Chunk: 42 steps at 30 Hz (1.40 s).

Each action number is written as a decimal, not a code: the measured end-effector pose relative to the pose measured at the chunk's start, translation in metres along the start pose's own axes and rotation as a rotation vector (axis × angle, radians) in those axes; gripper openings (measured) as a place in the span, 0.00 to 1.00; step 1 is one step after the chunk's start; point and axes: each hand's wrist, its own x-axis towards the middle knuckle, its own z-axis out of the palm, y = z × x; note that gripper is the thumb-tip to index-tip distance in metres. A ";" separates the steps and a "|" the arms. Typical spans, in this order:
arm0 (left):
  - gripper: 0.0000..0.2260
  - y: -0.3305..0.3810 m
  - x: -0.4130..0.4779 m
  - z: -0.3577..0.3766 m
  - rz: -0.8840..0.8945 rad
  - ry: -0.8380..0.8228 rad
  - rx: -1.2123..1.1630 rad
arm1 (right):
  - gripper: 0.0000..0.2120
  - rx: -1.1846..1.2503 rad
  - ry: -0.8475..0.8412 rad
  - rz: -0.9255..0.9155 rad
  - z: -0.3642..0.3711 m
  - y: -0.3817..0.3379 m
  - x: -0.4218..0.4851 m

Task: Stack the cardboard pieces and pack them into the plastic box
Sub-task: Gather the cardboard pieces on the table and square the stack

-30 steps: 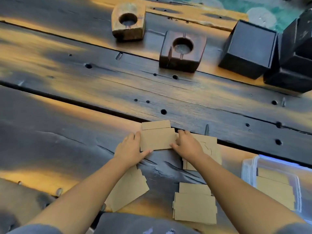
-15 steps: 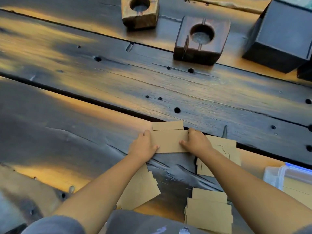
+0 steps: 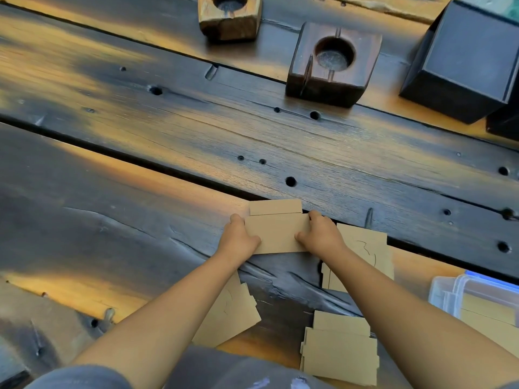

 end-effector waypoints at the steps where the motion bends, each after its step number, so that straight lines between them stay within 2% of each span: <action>1: 0.21 0.000 -0.001 -0.001 0.005 0.005 -0.013 | 0.18 0.014 0.005 -0.005 -0.001 0.000 -0.002; 10: 0.16 0.001 -0.038 -0.003 0.152 0.054 -0.061 | 0.19 0.136 0.128 -0.018 -0.018 0.013 -0.057; 13: 0.18 -0.007 -0.060 0.005 0.178 0.039 -0.067 | 0.19 0.198 0.177 -0.023 -0.017 0.030 -0.089; 17: 0.18 -0.023 -0.092 0.021 0.175 0.006 -0.120 | 0.14 0.231 0.149 -0.012 -0.009 0.058 -0.122; 21: 0.19 -0.037 -0.129 0.053 0.177 0.004 -0.139 | 0.16 0.274 0.130 0.002 -0.001 0.097 -0.152; 27: 0.17 -0.054 -0.181 0.110 0.101 -0.115 -0.276 | 0.12 0.298 0.062 0.049 0.016 0.165 -0.185; 37: 0.13 -0.073 -0.204 0.154 0.065 -0.070 -0.185 | 0.16 0.332 0.052 0.041 0.046 0.221 -0.202; 42: 0.13 -0.069 -0.202 0.165 0.126 -0.028 -0.045 | 0.17 0.276 0.078 0.045 0.053 0.229 -0.202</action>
